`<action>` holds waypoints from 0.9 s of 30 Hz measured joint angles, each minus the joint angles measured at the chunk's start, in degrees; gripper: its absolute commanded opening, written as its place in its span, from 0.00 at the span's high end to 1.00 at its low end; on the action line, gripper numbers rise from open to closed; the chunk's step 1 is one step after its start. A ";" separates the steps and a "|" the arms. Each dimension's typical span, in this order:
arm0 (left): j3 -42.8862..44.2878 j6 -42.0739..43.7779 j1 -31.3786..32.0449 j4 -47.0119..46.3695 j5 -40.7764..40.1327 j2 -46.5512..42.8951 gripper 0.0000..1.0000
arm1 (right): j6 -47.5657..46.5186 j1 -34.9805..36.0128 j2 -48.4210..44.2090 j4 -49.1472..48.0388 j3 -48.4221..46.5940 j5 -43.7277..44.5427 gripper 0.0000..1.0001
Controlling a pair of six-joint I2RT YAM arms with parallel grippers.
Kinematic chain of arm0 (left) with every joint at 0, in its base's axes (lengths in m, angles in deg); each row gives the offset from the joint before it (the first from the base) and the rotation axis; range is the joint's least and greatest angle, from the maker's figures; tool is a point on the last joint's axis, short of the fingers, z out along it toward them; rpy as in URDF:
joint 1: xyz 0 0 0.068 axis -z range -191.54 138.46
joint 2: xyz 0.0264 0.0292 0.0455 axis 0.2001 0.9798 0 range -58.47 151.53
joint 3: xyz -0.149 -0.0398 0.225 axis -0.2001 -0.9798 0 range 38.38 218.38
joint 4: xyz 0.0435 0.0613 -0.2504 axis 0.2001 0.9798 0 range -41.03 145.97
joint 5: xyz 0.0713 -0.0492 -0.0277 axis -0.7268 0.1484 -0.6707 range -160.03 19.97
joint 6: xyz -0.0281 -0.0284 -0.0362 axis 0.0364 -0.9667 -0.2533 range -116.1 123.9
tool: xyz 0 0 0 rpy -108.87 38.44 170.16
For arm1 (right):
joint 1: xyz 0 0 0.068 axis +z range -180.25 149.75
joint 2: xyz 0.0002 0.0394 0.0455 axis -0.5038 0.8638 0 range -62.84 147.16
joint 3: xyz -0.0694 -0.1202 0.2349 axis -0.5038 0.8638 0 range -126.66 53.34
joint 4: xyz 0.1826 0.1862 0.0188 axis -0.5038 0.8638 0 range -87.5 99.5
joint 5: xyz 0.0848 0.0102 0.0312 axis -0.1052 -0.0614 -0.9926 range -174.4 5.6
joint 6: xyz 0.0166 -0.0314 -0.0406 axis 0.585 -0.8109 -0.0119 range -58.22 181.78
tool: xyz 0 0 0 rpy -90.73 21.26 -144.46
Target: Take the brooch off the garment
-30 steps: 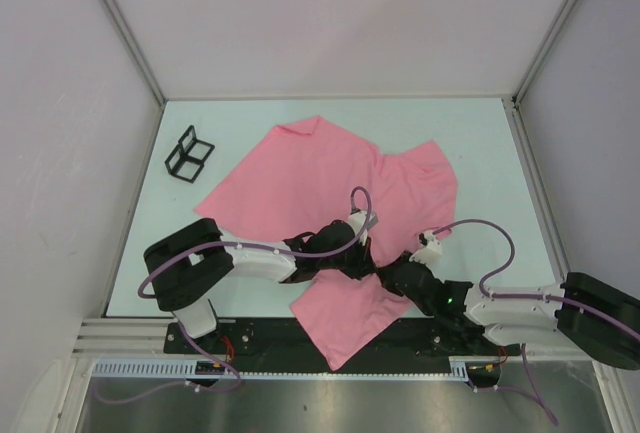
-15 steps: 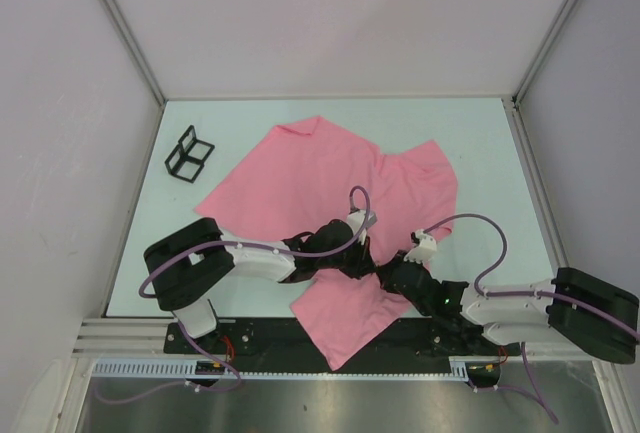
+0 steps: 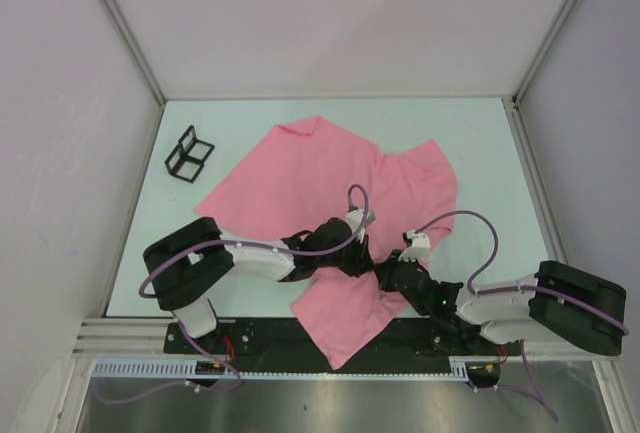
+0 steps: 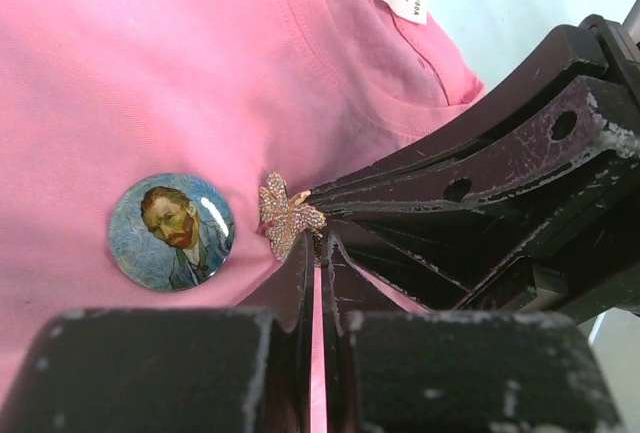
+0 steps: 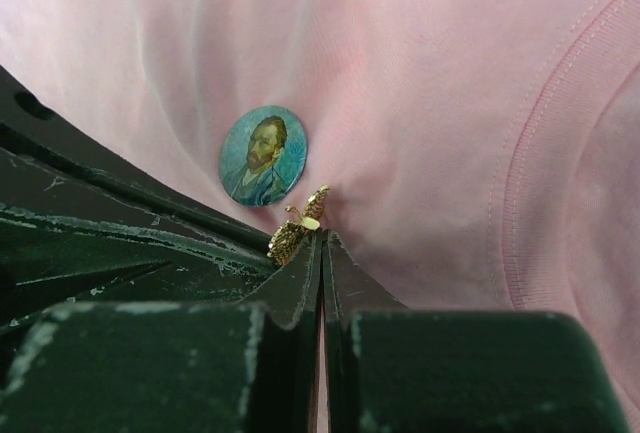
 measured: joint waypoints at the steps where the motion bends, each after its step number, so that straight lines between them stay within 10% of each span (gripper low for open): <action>1: 0.00 0.00 -0.04 0.02 -0.02 0.00 1.00 | -0.44 0.00 0.28 -0.46 0.04 0.00 1.00; 16: 1.49 1.66 0.72 3.15 -1.18 -0.13 0.99 | 21.35 3.76 -12.68 28.61 -4.76 7.26 0.99; 21: 2.89 3.65 1.77 5.99 -2.05 -0.15 0.67 | 25.46 3.87 -19.37 37.33 -4.79 7.54 0.96; 27: 0.44 4.63 2.99 10.19 -1.01 -1.95 0.61 | 24.24 1.09 -30.25 46.38 -5.09 6.12 0.83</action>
